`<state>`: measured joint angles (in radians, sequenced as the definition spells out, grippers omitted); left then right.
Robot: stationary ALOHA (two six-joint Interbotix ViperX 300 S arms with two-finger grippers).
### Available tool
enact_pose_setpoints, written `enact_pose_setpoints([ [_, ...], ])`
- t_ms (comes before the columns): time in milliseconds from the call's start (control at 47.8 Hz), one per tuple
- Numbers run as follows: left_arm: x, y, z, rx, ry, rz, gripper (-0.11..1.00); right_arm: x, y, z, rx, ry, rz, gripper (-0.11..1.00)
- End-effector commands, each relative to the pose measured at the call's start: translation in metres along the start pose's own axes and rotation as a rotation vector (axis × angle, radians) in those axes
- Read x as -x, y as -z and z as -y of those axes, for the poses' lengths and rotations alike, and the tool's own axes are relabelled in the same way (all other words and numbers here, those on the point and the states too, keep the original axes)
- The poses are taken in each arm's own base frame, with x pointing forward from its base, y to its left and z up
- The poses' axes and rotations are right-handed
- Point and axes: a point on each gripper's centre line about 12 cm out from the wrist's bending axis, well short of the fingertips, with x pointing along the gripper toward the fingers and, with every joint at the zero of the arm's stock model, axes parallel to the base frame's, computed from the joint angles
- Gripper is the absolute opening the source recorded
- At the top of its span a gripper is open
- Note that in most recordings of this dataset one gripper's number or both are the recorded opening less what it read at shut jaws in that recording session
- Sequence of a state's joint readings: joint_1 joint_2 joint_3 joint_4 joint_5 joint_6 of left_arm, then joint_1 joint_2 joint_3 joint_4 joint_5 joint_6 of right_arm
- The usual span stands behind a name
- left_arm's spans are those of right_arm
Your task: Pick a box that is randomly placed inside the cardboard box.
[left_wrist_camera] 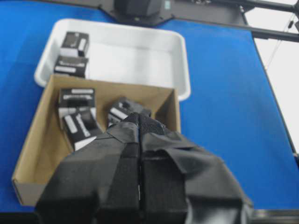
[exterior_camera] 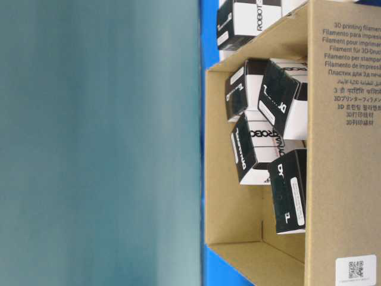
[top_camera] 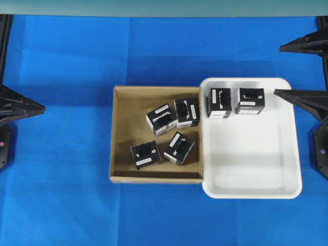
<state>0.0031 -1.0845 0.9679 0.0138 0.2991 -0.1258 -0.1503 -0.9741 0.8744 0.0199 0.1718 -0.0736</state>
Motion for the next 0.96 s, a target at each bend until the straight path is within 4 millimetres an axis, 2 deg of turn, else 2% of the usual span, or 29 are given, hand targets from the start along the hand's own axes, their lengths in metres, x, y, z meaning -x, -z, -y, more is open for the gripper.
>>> enact_pose_setpoints([
  [0,-0.0013,-0.0047,0.0002,-0.006,-0.001,0.008,-0.07,-0.0004,-0.0035,0.0002,0.0,0.001,0.012,1.0],
  [272,0.0,-0.0047,0.0002,-0.006,-0.001,0.011,-0.07,0.0002,-0.0016,0.0001,-0.002,0.0,0.006,1.0],
  [503,-0.0012,0.0032,-0.0008,0.003,-0.005,-0.023,-0.07,0.0009,-0.0022,-0.0008,-0.001,-0.004,0.009,1.0],
  [942,0.0009,0.0002,-0.0001,-0.004,-0.001,0.002,-0.07,0.0033,-0.001,-0.0043,0.0,-0.021,0.012,1.0],
])
